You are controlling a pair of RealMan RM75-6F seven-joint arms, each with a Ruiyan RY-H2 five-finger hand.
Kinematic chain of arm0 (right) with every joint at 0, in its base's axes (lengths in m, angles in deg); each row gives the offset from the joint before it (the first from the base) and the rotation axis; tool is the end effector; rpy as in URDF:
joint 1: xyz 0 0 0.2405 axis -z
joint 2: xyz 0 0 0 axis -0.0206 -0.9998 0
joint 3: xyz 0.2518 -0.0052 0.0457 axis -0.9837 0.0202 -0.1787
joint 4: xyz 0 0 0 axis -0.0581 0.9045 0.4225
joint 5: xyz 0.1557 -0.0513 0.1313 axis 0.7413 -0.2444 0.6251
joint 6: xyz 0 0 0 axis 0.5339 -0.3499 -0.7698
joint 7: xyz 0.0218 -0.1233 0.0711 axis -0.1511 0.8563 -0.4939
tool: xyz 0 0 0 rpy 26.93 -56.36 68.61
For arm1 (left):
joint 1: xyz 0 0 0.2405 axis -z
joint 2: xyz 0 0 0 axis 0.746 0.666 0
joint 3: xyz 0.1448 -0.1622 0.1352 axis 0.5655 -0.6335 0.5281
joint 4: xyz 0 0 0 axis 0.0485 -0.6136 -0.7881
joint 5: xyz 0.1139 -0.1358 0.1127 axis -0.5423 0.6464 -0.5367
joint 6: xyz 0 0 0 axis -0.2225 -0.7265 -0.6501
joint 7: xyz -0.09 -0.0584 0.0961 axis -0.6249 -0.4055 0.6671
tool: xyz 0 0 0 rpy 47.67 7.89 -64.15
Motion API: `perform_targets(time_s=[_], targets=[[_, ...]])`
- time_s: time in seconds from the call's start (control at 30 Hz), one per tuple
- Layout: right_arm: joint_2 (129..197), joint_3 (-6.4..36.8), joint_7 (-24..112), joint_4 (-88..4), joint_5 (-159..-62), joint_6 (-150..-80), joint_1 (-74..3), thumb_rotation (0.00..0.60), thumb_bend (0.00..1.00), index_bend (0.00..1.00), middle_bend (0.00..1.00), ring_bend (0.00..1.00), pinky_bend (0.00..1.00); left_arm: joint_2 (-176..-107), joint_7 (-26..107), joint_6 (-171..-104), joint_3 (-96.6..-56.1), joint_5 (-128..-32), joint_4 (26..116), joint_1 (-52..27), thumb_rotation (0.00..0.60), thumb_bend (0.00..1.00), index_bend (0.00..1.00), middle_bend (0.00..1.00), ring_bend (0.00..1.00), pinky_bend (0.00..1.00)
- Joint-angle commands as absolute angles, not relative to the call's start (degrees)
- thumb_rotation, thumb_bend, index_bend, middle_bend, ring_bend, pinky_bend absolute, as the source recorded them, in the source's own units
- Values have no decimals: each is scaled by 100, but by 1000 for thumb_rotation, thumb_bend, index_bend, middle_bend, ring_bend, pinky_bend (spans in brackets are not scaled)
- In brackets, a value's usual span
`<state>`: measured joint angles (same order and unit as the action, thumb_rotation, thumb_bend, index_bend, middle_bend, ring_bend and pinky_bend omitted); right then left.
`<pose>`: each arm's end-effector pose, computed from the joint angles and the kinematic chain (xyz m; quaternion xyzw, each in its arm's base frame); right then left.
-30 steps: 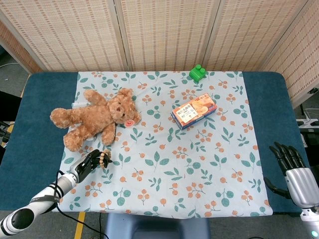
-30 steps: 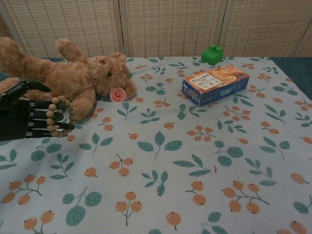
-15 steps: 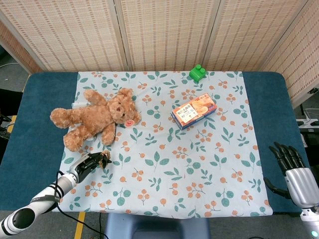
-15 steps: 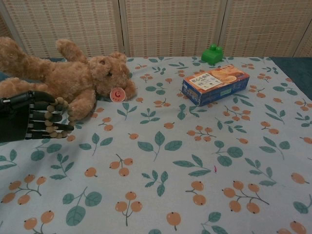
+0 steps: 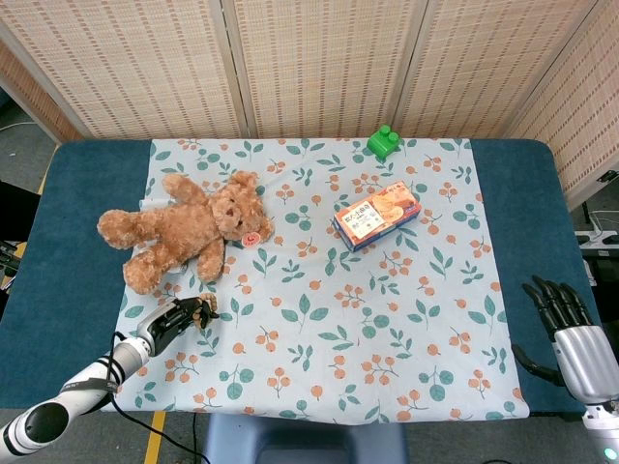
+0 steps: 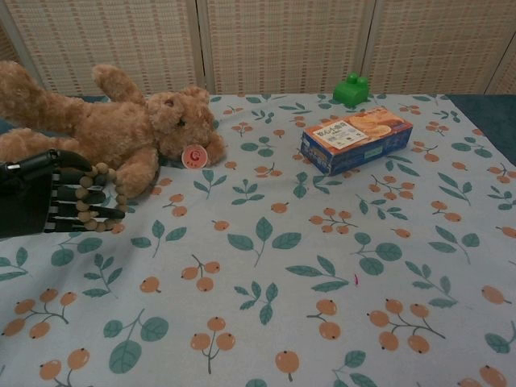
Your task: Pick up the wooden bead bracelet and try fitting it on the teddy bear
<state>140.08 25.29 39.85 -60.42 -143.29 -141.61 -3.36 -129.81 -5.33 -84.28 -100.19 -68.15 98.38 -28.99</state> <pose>-0.2986 -0.1553 0.1753 0.6179 -0.3661 0.4299 0.5472 -0.2079 0.2871 0.0363 -0.2449 -0.9004 -0.3511 0.0774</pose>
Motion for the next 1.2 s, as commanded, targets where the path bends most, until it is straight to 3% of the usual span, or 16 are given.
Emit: perform_targets(time_s=[0.03, 0.23, 0.37, 0.5, 0.87, 1.03, 1.2], targets=[[14005, 2527, 3979, -6041, -14329, -14170, -332, 543, 238, 0, 0, 0, 0, -12979, -554, -8383, -10025, -6786, 9834, -2875, 393, 1000, 565, 674, 288, 45], [13997, 2525, 3957, -6037, -14331, -14195, -321, 542, 238, 0, 0, 0, 0, -12984, -517, -8403, -10011, -6801, 9846, -2858, 407, 1000, 560, 670, 289, 45], [13988, 2534, 3938, -6030, -14351, -14219, -308, 543, 238, 0, 0, 0, 0, -13000, -501, -8434, -10000, -6816, 9877, -2868, 538, 1000, 552, 663, 289, 44], [13985, 2535, 3930, -6028, -14356, -14233, -300, 543, 239, 0, 0, 0, 0, -13024, -474, -8478, -10001, -6856, 9889, -2876, 589, 1000, 543, 655, 288, 44], [13986, 2529, 3941, -6026, -14335, -14215, -301, 543, 238, 0, 0, 0, 0, -13082, -419, -8450, -10071, -7085, 9900, -2956, 600, 1000, 517, 629, 276, 35], [13986, 2525, 3943, -6029, -14325, -14202, -306, 543, 238, 0, 0, 0, 0, -13101, -235, -8198, -10207, -7496, 9918, -3050, 600, 1000, 428, 495, 195, 9], [13985, 2519, 3943, -6029, -14313, -14196, -308, 543, 238, 0, 0, 0, 0, -13171, -129, -7930, -10406, -7748, 9885, -3169, 600, 1000, 271, 336, 84, 0]])
